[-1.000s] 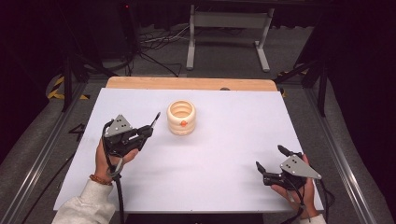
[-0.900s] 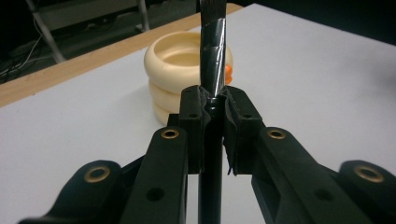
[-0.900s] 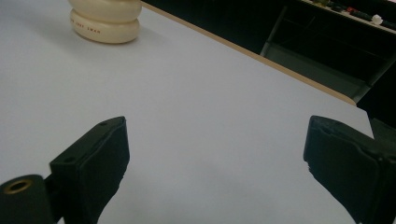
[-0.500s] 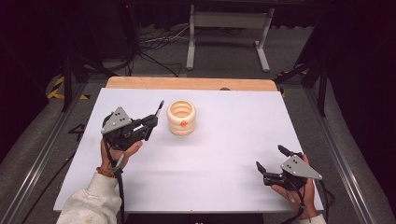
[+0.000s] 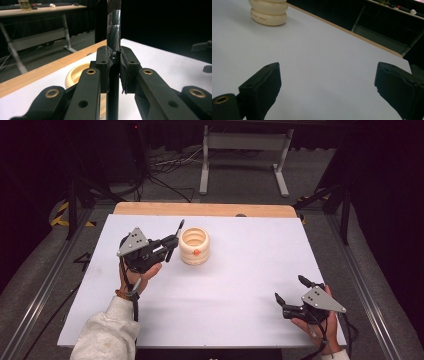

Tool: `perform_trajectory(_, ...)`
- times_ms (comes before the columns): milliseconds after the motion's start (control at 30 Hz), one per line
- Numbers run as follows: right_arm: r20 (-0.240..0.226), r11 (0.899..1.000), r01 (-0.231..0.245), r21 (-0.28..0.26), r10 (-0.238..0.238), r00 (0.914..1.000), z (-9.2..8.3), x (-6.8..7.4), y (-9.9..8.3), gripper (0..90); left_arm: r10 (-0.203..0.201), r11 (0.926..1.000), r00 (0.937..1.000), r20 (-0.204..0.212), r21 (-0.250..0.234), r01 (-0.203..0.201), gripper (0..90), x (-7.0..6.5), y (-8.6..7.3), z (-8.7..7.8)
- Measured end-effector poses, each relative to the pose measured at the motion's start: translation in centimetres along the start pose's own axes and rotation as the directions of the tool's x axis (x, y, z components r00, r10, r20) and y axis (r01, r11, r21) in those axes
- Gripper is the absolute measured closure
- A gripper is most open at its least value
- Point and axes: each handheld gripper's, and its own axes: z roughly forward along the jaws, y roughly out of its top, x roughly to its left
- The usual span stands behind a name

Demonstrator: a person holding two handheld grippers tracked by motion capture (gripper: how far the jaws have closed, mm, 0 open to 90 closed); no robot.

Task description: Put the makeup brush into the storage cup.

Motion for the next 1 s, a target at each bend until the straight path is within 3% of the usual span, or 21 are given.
perform_trajectory(467,0.003,1.000,-0.003,-0.004,0.003,1.0000,-0.1,-0.2,-0.1,7.7,-0.005,0.9980,0.9995,0.031,-0.062,0.006,79.3,1.3,0.4,2.7)
perform_trajectory(633,0.003,1.000,-0.006,-0.015,0.006,1.0000,-0.2,-0.2,0.0,7.7,0.021,0.9957,0.9991,0.036,-0.091,-0.018,79.3,1.3,1.1,3.7)
perform_trajectory(733,0.004,1.000,-0.004,-0.013,0.004,1.0000,-0.2,-0.2,-0.1,7.6,0.014,0.9928,0.9977,0.066,-0.120,-0.006,79.3,1.6,1.3,4.5)
perform_trajectory(1000,0.004,1.000,-0.007,-0.015,0.007,1.0000,-0.2,-0.3,-0.1,7.7,0.033,0.9910,0.9974,0.064,-0.132,-0.024,79.3,1.8,2.0,6.6)
